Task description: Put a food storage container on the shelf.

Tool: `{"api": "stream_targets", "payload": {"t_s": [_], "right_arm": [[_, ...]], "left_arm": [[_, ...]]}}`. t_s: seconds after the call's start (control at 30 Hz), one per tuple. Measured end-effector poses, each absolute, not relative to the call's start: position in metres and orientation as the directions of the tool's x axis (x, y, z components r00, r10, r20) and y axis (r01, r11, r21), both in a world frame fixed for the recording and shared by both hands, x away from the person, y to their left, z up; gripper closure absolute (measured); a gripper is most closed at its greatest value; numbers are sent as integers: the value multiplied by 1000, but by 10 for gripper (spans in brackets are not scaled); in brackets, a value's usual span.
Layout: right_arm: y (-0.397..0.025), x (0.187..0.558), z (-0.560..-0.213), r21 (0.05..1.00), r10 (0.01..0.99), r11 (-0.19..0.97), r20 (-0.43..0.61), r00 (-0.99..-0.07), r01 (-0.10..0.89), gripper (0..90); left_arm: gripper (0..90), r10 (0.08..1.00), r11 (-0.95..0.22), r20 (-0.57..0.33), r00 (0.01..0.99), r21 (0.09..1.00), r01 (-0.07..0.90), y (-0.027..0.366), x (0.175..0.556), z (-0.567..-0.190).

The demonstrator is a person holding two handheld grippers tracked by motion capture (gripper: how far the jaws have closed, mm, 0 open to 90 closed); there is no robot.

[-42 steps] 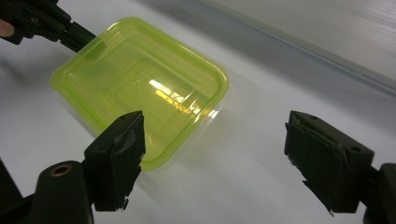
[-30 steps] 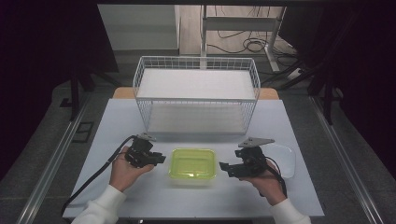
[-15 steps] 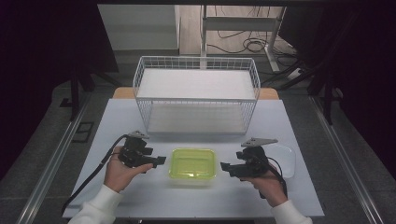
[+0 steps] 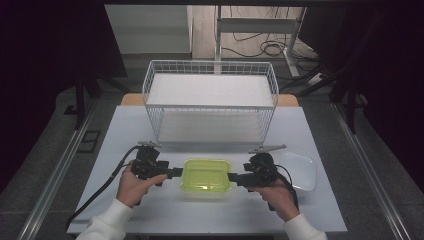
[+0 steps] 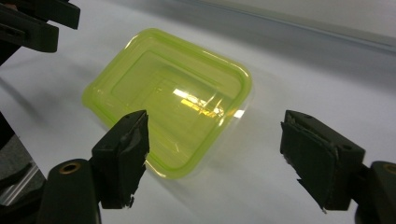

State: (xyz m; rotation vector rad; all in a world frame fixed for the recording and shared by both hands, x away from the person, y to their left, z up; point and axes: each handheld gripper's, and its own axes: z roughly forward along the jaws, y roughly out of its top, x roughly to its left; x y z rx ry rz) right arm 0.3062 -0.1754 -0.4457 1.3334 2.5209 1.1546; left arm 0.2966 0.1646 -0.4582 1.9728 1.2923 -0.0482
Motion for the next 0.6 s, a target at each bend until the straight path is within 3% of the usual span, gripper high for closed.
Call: {"api": "stream_targets", "payload": {"t_s": [0.6], "right_arm": [[-150, 327, -468, 561, 775, 320, 309, -552, 763, 337]], "left_arm": [[332, 740, -153, -511, 438, 507, 848, 154, 311, -480]]}}
